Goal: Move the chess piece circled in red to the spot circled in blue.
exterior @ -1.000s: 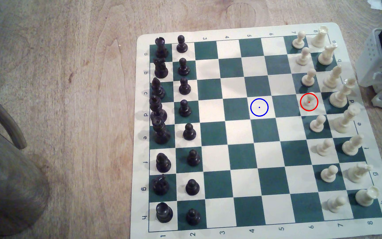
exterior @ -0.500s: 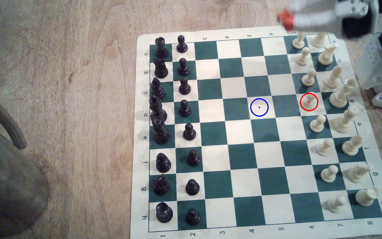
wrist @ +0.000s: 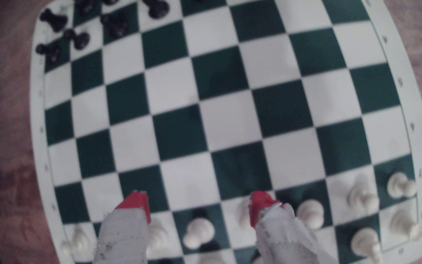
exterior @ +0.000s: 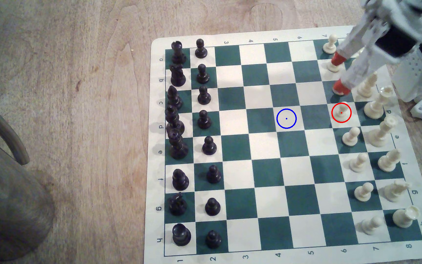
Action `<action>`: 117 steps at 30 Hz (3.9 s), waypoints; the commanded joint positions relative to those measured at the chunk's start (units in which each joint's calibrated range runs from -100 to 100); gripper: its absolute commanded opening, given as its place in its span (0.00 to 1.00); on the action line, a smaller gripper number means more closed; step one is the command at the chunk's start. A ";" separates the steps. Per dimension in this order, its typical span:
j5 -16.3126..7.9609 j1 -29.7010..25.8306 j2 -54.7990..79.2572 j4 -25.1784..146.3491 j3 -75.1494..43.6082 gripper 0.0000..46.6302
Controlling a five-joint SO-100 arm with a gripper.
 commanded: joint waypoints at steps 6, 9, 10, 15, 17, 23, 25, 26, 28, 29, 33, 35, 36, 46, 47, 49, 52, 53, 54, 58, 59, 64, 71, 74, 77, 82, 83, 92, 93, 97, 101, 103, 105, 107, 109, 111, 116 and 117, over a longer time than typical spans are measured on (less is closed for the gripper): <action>-2.25 -2.85 13.49 4.70 -3.88 0.32; -3.42 -3.48 14.84 4.78 -4.15 0.34; -3.61 -3.56 15.01 5.03 -4.24 0.34; -4.15 -4.18 15.61 4.13 -3.06 0.36; -4.15 -4.34 15.35 2.98 -1.97 0.36; -2.93 -2.70 17.14 -1.77 2.29 0.37; -2.83 -2.70 16.80 -2.02 3.19 0.37; -2.83 -2.70 16.54 -2.43 3.74 0.37; -2.64 -2.62 16.37 -3.57 5.46 0.36; -2.59 -2.62 16.29 -4.15 6.09 0.36; -2.59 -3.01 16.46 -5.78 8.72 0.35; -2.64 -3.09 16.29 -5.78 9.09 0.35; -2.64 -3.09 16.20 -5.78 9.27 0.35; -2.10 -2.85 15.69 -8.90 12.44 0.30; -2.10 -3.01 15.69 -9.14 12.44 0.30; -2.10 -3.01 15.95 -10.45 12.44 0.30; -2.10 -3.17 16.88 -10.94 12.53 0.30; -2.10 -3.24 17.22 -11.76 13.26 0.30; -2.05 -3.24 17.48 -12.34 13.80 0.30; -1.95 -3.24 17.81 -13.48 15.16 0.29; -1.95 -3.24 18.07 -13.48 15.16 0.29; -1.95 -3.32 17.64 -13.32 15.07 0.26; -1.95 -3.71 17.73 -12.91 14.98 0.22; -1.95 -3.79 17.81 -12.91 14.98 0.21; -1.95 -3.79 17.81 -12.91 14.98 0.21; -1.86 -3.79 18.07 -13.40 14.98 0.12; -1.86 -3.79 18.07 -13.40 14.98 0.10; -1.22 -3.48 16.29 -10.37 13.17 0.04; -0.49 -2.31 14.59 -7.18 10.72 0.02; 1.12 1.14 12.47 0.36 3.46 0.01; 1.81 2.62 9.92 9.86 -6.42 0.01; 1.81 2.47 10.68 14.69 -13.22 0.01; 1.86 2.62 12.47 16.17 -17.84 0.01; 1.81 2.62 15.78 16.33 -23.73 0.01; 1.71 2.62 18.92 16.25 -27.81 0.01; 1.61 2.47 23.16 15.35 -32.44 0.01; 1.81 2.54 30.12 11.01 -35.61 0.01; 1.76 2.54 31.23 9.94 -35.52 0.01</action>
